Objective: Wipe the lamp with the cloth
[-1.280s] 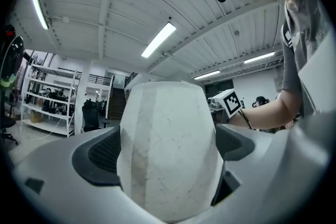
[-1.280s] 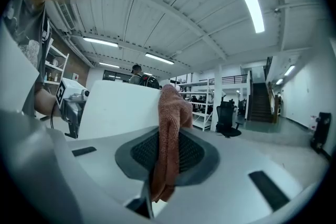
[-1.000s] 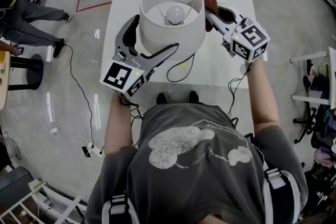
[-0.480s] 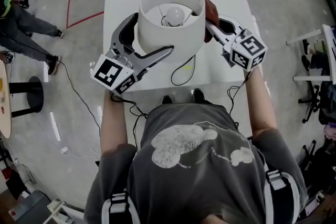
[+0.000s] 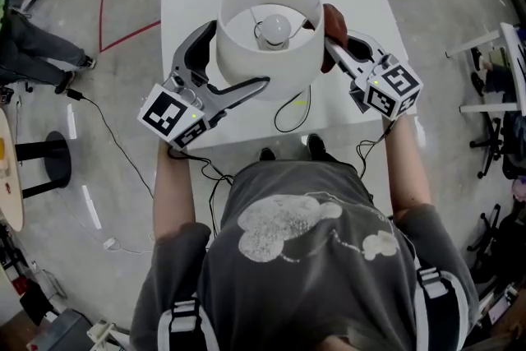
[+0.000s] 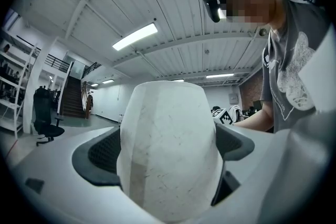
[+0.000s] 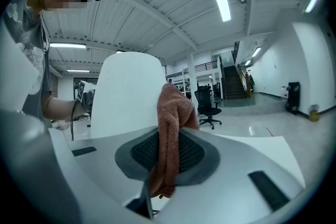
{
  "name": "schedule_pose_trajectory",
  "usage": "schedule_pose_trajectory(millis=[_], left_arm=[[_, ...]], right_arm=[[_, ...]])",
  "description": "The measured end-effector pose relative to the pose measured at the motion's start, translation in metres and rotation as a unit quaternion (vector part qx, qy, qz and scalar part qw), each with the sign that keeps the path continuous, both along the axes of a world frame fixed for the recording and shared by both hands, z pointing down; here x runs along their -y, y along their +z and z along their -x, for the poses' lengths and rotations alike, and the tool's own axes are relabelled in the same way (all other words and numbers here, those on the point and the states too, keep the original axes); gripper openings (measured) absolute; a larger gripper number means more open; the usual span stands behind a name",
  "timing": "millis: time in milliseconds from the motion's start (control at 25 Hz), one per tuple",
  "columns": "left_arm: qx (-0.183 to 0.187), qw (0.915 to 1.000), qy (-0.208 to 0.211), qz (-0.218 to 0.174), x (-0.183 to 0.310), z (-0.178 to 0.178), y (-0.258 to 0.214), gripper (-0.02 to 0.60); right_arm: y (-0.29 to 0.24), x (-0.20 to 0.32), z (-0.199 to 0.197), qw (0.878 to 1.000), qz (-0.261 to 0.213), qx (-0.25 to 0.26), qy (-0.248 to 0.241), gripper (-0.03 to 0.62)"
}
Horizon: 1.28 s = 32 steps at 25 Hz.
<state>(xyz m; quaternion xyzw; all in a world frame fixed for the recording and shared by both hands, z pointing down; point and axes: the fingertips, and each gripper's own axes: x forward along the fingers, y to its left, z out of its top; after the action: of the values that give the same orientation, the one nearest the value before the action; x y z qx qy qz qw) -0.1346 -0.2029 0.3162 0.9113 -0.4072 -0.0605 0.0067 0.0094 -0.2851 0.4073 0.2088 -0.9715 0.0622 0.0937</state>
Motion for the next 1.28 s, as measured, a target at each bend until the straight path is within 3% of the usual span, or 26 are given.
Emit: schedule_pose_trajectory(millis=[280,400,520,720,920,1280], left_arm=[[0.006,0.9995,-0.029,0.008,-0.006,-0.003,0.003,0.604],[0.006,0.9979,-0.064,0.007,-0.013,0.004,0.006,0.604],[-0.017,0.9943,-0.105,0.003,-0.024,0.006,0.002,0.604],[-0.031,0.9895,-0.141,0.001,-0.036,-0.031,-0.009,0.604],[-0.038,0.9779,-0.205,0.005,-0.032,-0.05,-0.011,0.604],[0.004,0.9564,-0.292,0.014,-0.018,-0.048,-0.007,0.604]], right_arm=[[-0.001,0.002,-0.001,1.0,-0.008,-0.012,-0.014,0.057],[-0.001,0.002,0.001,1.0,-0.009,-0.019,-0.02,0.057],[-0.004,0.009,-0.003,0.999,-0.015,-0.02,-0.022,0.057],[-0.029,0.027,-0.017,0.998,-0.046,-0.004,-0.05,0.058],[-0.065,0.046,-0.005,0.992,-0.091,0.012,-0.086,0.057],[-0.096,0.031,0.041,0.973,-0.156,0.018,-0.17,0.058]])
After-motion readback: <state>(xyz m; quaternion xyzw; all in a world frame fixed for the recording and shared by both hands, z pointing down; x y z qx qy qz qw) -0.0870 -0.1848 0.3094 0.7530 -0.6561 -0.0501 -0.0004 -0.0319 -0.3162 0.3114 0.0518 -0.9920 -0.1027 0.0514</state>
